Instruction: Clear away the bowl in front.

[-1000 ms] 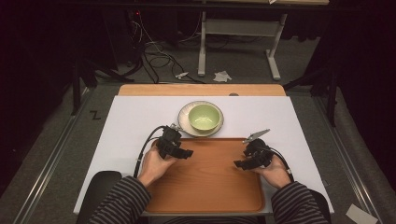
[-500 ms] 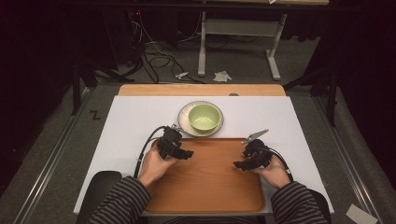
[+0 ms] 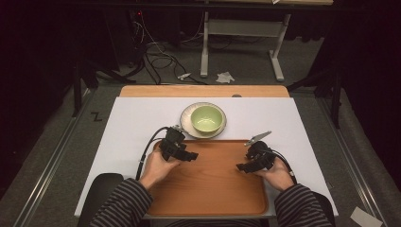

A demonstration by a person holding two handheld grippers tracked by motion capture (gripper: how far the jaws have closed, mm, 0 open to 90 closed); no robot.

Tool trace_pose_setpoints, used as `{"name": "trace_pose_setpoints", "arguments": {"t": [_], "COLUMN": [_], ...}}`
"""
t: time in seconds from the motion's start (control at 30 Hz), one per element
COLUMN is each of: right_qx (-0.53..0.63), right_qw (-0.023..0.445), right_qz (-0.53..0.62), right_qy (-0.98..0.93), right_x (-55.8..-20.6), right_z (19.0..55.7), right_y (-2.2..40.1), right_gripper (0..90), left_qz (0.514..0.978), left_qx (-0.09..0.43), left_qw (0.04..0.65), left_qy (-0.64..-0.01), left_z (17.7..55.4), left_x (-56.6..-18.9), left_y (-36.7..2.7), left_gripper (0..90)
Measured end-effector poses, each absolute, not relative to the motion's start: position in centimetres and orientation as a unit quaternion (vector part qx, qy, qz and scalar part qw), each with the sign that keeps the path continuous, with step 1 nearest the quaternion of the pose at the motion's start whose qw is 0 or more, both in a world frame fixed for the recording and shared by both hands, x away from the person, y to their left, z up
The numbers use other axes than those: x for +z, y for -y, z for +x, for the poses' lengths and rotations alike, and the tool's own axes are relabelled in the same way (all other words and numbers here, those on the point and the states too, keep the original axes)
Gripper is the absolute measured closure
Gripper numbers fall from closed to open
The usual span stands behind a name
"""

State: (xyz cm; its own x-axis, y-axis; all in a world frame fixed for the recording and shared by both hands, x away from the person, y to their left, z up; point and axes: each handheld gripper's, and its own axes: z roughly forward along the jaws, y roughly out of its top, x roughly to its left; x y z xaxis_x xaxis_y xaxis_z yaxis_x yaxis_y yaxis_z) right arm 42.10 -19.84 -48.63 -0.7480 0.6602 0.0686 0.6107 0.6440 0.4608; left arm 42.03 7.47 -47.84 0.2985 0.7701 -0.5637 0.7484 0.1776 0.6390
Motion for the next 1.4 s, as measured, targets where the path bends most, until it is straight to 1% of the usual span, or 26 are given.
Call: {"name": "trace_pose_setpoints", "arguments": {"t": [0.33,0.5,0.87,1.4], "right_qx": [0.236,0.237,0.238,0.238], "right_qw": [0.054,0.054,0.054,0.053], "right_qz": [0.35,0.353,0.352,0.353], "right_qy": [-0.905,-0.903,-0.903,-0.904], "right_x": [-48.7,-48.7,-48.7,-48.7], "right_z": [42.2,42.1,42.1,42.1], "right_y": [19.9,19.9,19.9,19.8], "right_gripper": [37.3,37.3,37.1,36.7], "left_qz": [0.638,0.627,0.623,0.629], "left_qx": [0.005,0.0,-0.005,-0.007], "left_qw": [0.502,0.518,0.528,0.529], "left_qy": [-0.584,-0.582,-0.577,-0.57], "left_z": [42.2,42.8,43.4,44.4], "left_x": [-46.4,-44.9,-43.4,-42.4], "left_y": [-7.1,-6.9,-6.5,-5.6], "left_gripper": [33.6,33.7,33.7,33.7]}}
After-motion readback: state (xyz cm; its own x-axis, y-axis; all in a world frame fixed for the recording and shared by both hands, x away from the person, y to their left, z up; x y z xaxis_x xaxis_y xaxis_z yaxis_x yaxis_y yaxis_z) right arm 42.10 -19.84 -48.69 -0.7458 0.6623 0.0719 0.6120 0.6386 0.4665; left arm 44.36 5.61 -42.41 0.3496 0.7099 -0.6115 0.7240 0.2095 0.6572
